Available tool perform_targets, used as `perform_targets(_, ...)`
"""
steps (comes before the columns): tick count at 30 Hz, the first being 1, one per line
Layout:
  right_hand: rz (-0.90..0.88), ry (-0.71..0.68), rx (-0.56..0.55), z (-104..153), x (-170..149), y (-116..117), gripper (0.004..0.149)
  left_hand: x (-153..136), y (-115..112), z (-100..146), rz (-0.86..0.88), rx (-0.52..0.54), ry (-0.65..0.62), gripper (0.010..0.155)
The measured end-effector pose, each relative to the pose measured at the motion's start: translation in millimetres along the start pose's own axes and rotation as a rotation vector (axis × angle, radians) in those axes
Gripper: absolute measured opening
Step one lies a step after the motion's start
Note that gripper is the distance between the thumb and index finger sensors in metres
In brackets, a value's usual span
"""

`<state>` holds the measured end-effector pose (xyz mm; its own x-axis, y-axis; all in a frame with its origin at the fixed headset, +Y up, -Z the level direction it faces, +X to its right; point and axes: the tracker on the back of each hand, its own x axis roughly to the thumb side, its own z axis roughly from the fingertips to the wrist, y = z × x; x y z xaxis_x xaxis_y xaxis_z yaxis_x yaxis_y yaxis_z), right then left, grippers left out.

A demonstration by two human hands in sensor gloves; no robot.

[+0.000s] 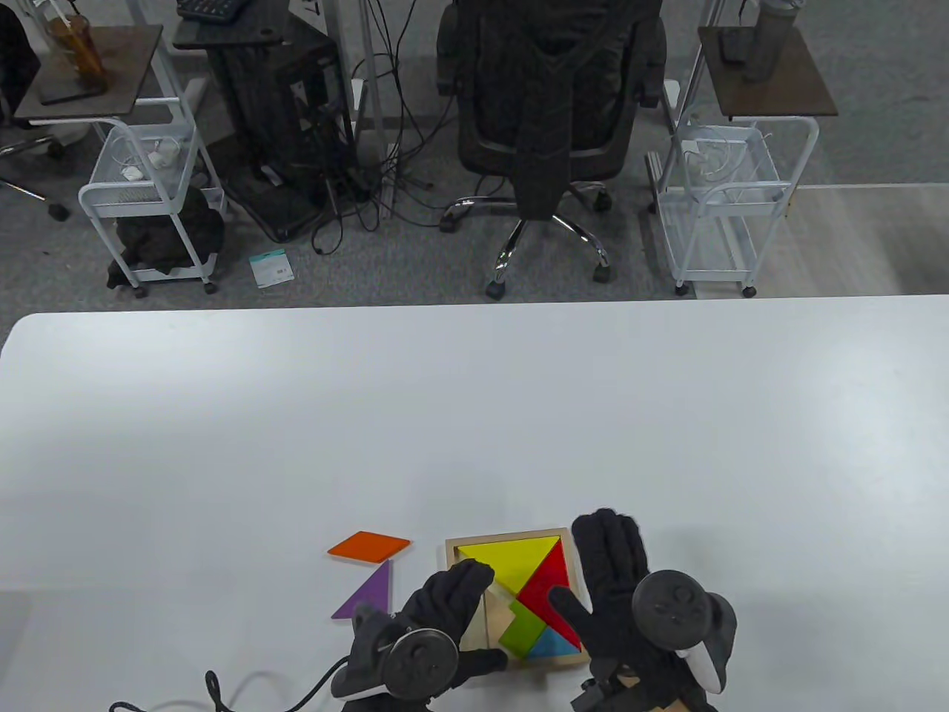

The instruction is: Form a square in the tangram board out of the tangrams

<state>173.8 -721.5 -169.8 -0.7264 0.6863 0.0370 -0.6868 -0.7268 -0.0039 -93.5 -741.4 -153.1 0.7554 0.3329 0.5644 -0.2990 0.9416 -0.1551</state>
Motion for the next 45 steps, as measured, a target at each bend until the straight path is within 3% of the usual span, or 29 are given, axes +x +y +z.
perform_targets(4,0.098,0.117,-0.144,2,-26,-28,0.087,0,-12,-12,-0.073,-0.069,0.069,0.095)
perform_targets(8,0.009,0.208,-0.151,3,-50,-39,0.087,0,-20,-31,-0.122,-0.162,0.132,0.094)
perform_targets(13,0.022,0.234,-0.130,1,-55,-36,0.087,-2,-29,-45,-0.103,-0.311,0.243,0.094)
perform_targets(19,0.018,0.228,-0.124,0,-55,-35,0.087,-4,-38,-50,-0.064,-0.411,0.289,0.093)
perform_targets(34,0.026,0.206,-0.126,2,-54,-33,0.087,-9,-47,-55,-0.110,-0.526,0.357,0.095)
perform_targets(38,0.030,0.200,-0.125,2,-54,-33,0.087,-10,-57,-51,-0.095,-0.605,0.359,0.094)
perform_targets(45,0.037,0.194,-0.124,2,-53,-31,0.087,-3,-62,-49,-0.135,-0.630,0.343,0.092)
